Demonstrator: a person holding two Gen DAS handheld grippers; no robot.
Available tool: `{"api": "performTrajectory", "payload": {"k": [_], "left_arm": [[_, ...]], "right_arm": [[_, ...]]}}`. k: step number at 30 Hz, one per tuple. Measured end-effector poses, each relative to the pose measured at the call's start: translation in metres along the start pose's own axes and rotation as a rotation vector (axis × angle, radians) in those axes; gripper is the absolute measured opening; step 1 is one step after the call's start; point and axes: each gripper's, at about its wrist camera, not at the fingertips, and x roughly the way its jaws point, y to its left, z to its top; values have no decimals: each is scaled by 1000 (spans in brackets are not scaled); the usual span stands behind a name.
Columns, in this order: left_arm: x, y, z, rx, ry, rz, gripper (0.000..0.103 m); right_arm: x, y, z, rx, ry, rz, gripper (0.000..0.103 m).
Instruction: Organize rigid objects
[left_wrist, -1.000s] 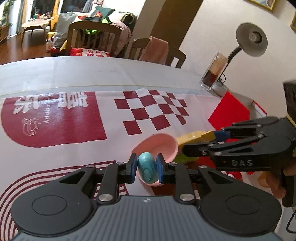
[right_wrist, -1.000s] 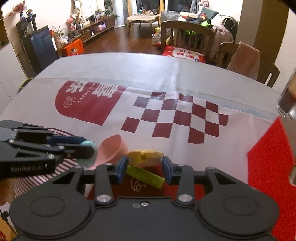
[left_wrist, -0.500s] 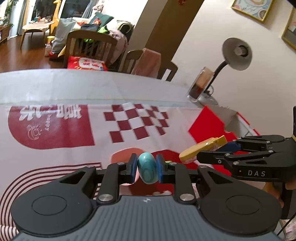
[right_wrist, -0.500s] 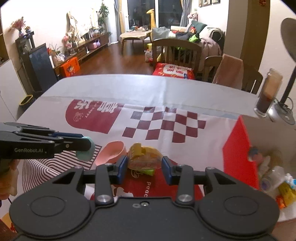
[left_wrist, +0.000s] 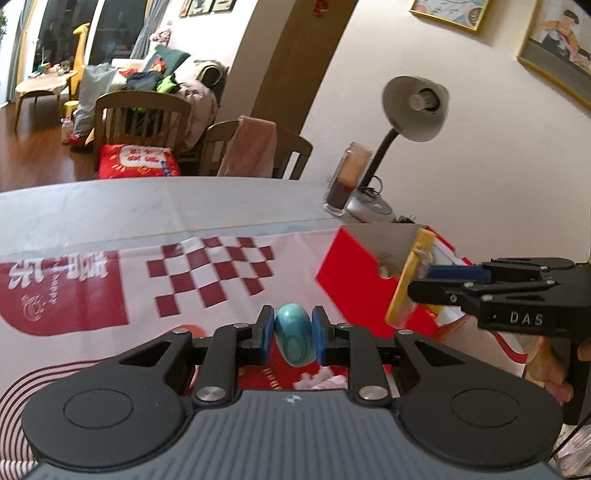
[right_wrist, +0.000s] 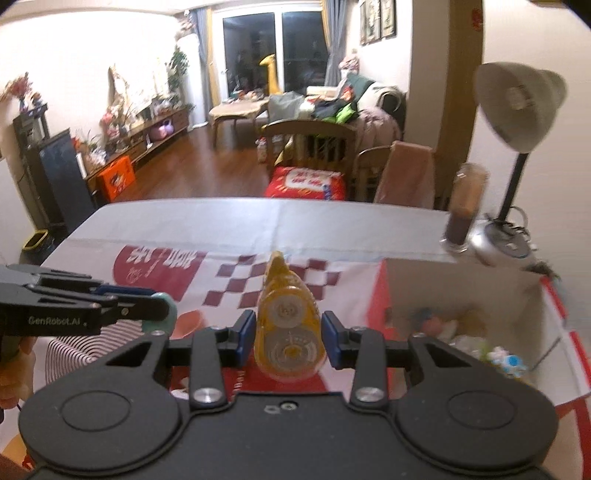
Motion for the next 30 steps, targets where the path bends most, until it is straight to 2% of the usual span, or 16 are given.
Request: {"api": "performTrajectory", "payload": {"k": [1,9,13,18,20,22,23,28,30], "left_arm": [[1,-6,2,8,-2,-4,21],[22,-55,9,40,-3,-17,21],[31,-69,7,33,2,-17,21],[30,-74,0,26,9,2,21],[28,-70,-1,23,7,12,21],[25,-63,-4,5,4,19,21],[23,-58,-6,-5,5,20,21],[12,-38,-14,-4,6,30,21],[8,-29,-16,-6,7,30,21]], "right_arm": [[-3,-7,1,9,-4,-10,3],[-17,-71,3,57,-17,-52,7],[-22,-90,-2,45,4,5,18],[-10,-72,-9,-11,37,86,29],[-1,-59,-12,-28,51,101,43],[12,-44,-15,-33,61,105,53],[19,-37,-17,-38,63,95,57],[60,-3,-26,-44,87,-8,57],[74,6,-30,0,94,-68,64]]}}
